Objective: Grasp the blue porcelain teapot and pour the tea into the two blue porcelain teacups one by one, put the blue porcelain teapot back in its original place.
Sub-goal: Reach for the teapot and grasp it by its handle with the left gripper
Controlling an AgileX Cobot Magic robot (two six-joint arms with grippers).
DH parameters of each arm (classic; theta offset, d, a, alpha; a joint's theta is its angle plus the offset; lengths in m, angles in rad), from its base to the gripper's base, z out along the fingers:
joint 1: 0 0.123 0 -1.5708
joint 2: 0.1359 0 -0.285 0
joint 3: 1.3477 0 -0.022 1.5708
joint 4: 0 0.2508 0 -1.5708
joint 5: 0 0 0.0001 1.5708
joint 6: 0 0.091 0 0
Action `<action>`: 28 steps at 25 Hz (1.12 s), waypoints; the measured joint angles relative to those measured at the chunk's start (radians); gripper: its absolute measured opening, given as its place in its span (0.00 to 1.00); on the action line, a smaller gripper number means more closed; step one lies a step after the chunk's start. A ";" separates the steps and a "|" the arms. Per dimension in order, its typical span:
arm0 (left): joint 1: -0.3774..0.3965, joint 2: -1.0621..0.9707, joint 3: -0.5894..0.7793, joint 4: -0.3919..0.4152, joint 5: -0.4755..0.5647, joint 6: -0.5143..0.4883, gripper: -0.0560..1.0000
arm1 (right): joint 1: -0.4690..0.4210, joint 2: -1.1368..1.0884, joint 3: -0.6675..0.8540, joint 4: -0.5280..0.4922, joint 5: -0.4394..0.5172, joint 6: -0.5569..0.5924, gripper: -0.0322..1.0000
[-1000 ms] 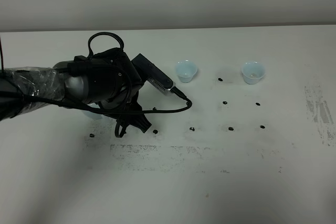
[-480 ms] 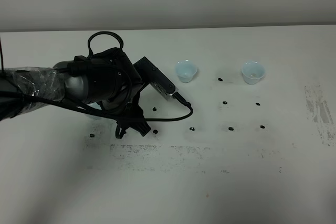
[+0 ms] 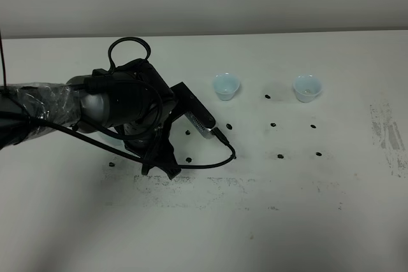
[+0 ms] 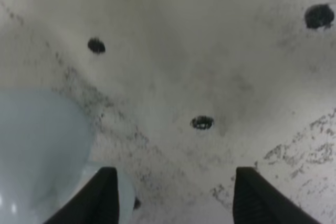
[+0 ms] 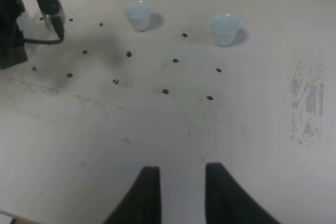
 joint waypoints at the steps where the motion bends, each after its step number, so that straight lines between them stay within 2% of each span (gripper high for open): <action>1: 0.000 0.000 0.000 0.002 0.009 -0.019 0.53 | 0.000 0.000 0.000 0.000 0.000 0.000 0.26; 11: 0.000 0.000 -0.001 0.030 0.095 -0.154 0.53 | 0.000 0.000 0.000 0.000 0.000 0.000 0.26; 20: 0.000 0.000 -0.001 0.128 0.199 -0.312 0.53 | 0.000 0.000 0.000 0.000 0.000 0.000 0.26; 24: 0.000 0.000 -0.001 0.144 0.247 -0.333 0.53 | 0.000 0.000 0.000 0.000 0.000 0.000 0.26; 28: 0.000 0.000 -0.001 0.139 0.252 -0.334 0.53 | 0.000 0.000 0.000 0.000 0.000 0.000 0.26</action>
